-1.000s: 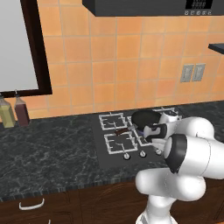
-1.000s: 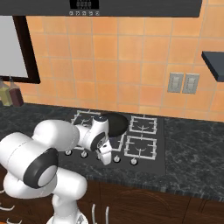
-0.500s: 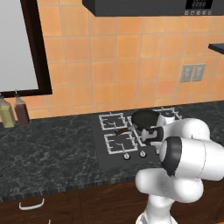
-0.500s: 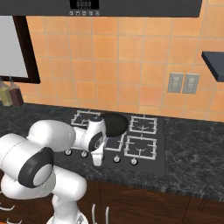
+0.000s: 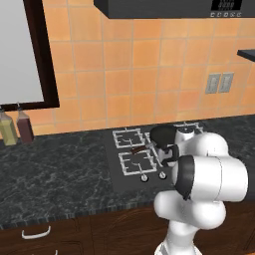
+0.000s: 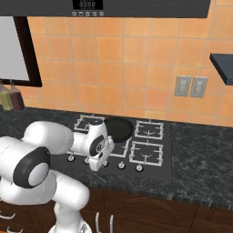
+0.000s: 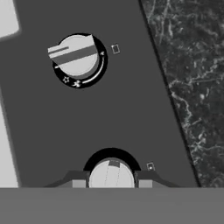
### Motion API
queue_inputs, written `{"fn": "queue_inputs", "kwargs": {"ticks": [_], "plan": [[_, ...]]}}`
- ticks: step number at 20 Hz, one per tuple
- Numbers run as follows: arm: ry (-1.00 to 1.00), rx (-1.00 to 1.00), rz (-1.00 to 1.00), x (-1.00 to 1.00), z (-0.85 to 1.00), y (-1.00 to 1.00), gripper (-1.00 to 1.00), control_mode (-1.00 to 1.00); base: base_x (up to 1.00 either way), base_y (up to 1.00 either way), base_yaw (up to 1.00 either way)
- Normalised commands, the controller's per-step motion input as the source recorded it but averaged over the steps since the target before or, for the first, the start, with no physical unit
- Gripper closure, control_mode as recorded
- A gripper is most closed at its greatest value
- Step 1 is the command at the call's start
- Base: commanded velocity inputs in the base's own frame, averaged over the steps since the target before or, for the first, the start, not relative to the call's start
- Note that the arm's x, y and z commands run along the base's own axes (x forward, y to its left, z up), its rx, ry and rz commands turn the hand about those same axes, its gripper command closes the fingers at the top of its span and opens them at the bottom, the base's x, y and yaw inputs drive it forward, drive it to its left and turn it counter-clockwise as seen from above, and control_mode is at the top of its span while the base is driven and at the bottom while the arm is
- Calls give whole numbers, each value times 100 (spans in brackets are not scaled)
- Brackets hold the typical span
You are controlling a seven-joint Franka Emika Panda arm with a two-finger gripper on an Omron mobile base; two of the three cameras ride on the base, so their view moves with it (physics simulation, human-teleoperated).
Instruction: Turn off the center burner of the stove.
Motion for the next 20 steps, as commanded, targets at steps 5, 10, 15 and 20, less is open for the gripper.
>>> {"fn": "queue_inputs", "kwargs": {"ticks": [5,10,15,20], "plan": [[0,2,-91,0,-5,-10,100,-100,0,0,0],[0,4,-96,0,0,-1,100,-100,0,0,0],[0,6,-99,0,0,0,100,-100,0,0,0],[-3,9,-98,0,0,0,100,-100,0,0,0]]}}
